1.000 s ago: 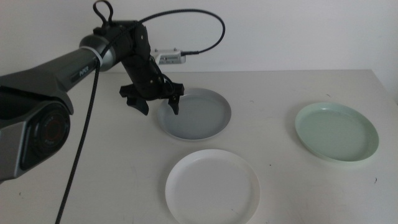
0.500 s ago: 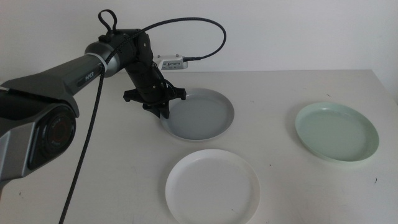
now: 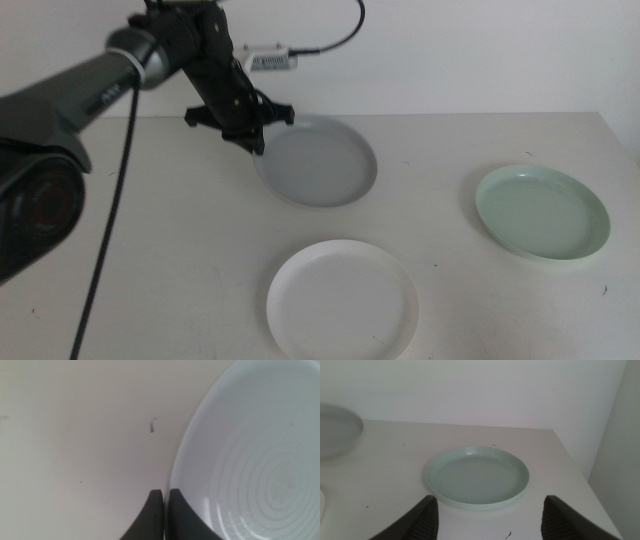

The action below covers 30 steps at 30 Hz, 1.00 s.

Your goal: Stack the three bowls on top of each other.

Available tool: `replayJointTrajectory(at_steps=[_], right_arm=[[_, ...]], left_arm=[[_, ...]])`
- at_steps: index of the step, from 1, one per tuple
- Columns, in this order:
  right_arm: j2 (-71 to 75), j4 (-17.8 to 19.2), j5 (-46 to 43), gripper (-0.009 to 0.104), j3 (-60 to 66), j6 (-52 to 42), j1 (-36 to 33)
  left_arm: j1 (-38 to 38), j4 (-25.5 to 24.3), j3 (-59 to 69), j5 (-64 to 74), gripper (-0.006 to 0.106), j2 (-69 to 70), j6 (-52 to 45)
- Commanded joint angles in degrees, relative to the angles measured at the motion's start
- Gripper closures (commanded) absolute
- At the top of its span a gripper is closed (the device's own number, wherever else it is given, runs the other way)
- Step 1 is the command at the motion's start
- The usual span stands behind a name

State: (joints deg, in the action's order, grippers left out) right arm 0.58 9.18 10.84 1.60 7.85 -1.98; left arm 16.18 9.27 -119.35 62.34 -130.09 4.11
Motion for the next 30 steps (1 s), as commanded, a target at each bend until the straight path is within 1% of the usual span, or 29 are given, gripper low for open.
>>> replayJointTrajectory(at_steps=[1, 8, 11, 16, 21, 27, 30], right_arm=[[1.6, 0.6, -4.4, 0.043, -0.3, -0.3, 0.3], [1.6, 0.6, -4.4, 0.043, -0.3, -0.3, 0.3], [1.6, 0.6, -4.4, 0.043, -0.3, -0.3, 0.3], [1.6, 0.6, -4.4, 0.043, -0.3, -0.3, 0.3], [1.6, 0.6, -4.4, 0.043, -0.3, -0.3, 0.3], [1.6, 0.6, -4.4, 0.043, -0.3, -0.3, 0.3], [1.6, 0.6, -4.4, 0.043, -0.3, -0.3, 0.3]], left_arm=[[0.6, 1.2, -1.6, -0.2, 0.1, 7.4, 0.3], [4.1, -1.3, -1.4, 4.3, 0.1, 15.2, 0.6], [5.5, -1.8, 1.7, 4.3, 0.1, 19.1, 1.9], [7.4, -2.7, 12.6, -0.3, 0.1, 28.1, 5.0], [8.6, -2.5, 26.0, -6.5, 0.1, 37.0, 6.8], [10.4, -1.8, 39.7, -12.5, 0.1, 41.6, 9.1], [11.5, 0.1, 45.5, -17.5, 0.1, 42.1, 9.1]])
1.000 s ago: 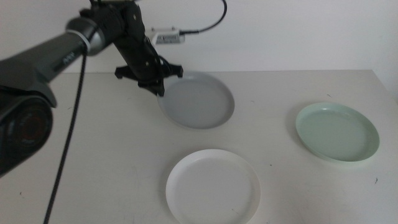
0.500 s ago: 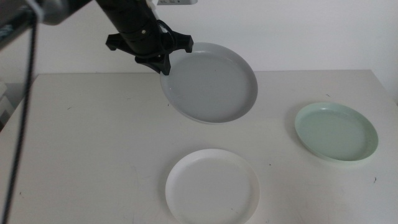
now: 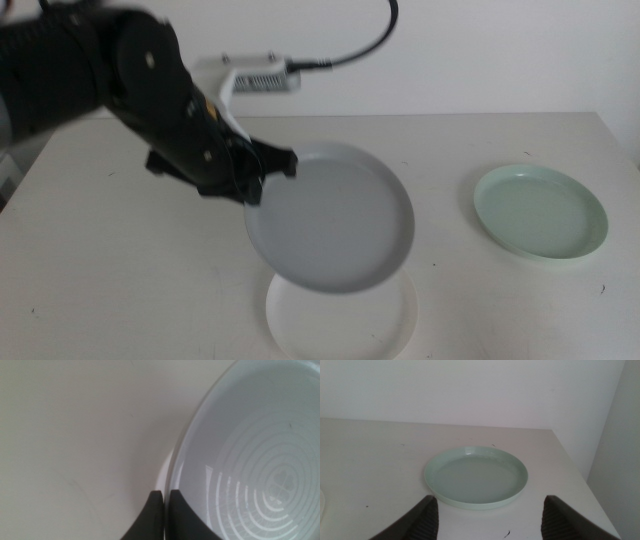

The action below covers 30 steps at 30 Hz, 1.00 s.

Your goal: Stack the three bowls on top of each other.

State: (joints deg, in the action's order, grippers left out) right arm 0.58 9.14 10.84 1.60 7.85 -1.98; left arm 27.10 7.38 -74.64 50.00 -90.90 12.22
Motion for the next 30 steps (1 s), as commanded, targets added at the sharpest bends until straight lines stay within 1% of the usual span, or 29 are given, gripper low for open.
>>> replayJointTrajectory(at_steps=[1, 7, 12, 19, 24, 30], right_arm=[[1.6, 0.7, -4.4, 0.043, -0.3, -0.3, 0.3], [1.6, 0.7, -4.4, 0.043, -0.3, -0.3, 0.3], [1.6, 0.7, -4.4, 0.043, -0.3, -0.3, 0.3], [1.6, 0.7, -4.4, 0.043, -0.3, -0.3, 0.3], [1.6, 0.7, -4.4, 0.043, -0.3, -0.3, 0.3], [1.6, 0.7, -4.4, 0.043, -0.3, -0.3, 0.3]], left_arm=[[1.0, 2.8, 2.0, -6.7, 0.1, 2.9, 1.0], [1.3, 6.0, 9.5, -14.5, 0.1, 2.6, 1.0], [1.6, 7.8, 13.3, -17.2, 0.1, 2.2, 1.0], [1.6, 8.8, 14.2, -17.1, 0.1, -1.4, 0.9], [1.6, 11.1, 14.2, -16.9, 0.1, -3.4, -0.5], [1.6, 11.3, 14.2, -15.9, 0.099, -4.8, -0.7]])
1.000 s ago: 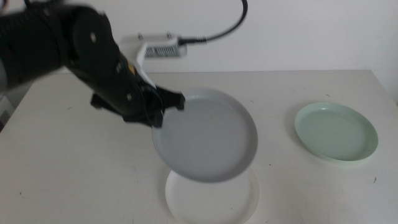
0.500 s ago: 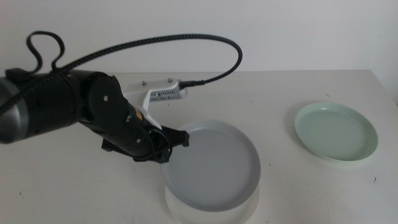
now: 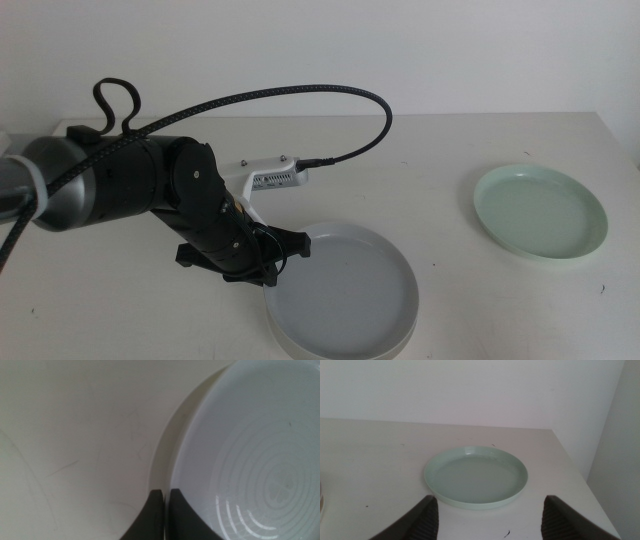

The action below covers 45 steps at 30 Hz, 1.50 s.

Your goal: Stack the three bowls on top of each other.

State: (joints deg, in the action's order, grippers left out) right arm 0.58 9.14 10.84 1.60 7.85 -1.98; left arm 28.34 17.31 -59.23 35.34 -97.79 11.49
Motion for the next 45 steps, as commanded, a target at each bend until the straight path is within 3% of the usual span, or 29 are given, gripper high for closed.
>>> replayJointTrajectory(at_steps=[1, 5, 7, 11, 16, 18, 34, 45], right_arm=[[1.6, 0.7, -4.4, 0.043, -0.3, -0.3, 0.3], [1.6, 0.7, -4.4, 0.043, -0.3, -0.3, 0.3], [1.6, 0.7, -4.4, 0.043, -0.3, -0.3, 0.3], [1.6, 0.7, -4.4, 0.043, -0.3, -0.3, 0.3], [1.6, 0.7, -4.4, 0.043, -0.3, -0.3, 0.3], [1.6, 0.7, -4.4, 0.043, -0.3, -0.3, 0.3], [1.6, 0.7, -4.4, 0.043, -0.3, -0.3, 0.3], [1.6, 0.7, -4.4, 0.043, -0.3, -0.3, 0.3]], left_arm=[[0.4, 1.4, -1.2, -1.0, 0.098, 2.1, 0.0], [0.4, 1.3, -1.2, -0.8, 0.09, 1.5, 0.0], [0.4, 1.3, -1.2, -0.8, 0.08, 1.5, 0.0], [0.4, 1.4, -1.2, -0.8, 0.05, 1.6, -1.0], [0.4, 1.5, -1.3, -0.6, 0.005, 4.3, -6.2], [0.3, 1.7, -1.5, 0.2, -0.005, 7.0, -8.6], [0.3, -1.4, -5.8, 12.0, -0.005, 38.6, -21.0], [0.3, 1.4, -5.8, 17.2, -0.005, 49.9, -29.4]])
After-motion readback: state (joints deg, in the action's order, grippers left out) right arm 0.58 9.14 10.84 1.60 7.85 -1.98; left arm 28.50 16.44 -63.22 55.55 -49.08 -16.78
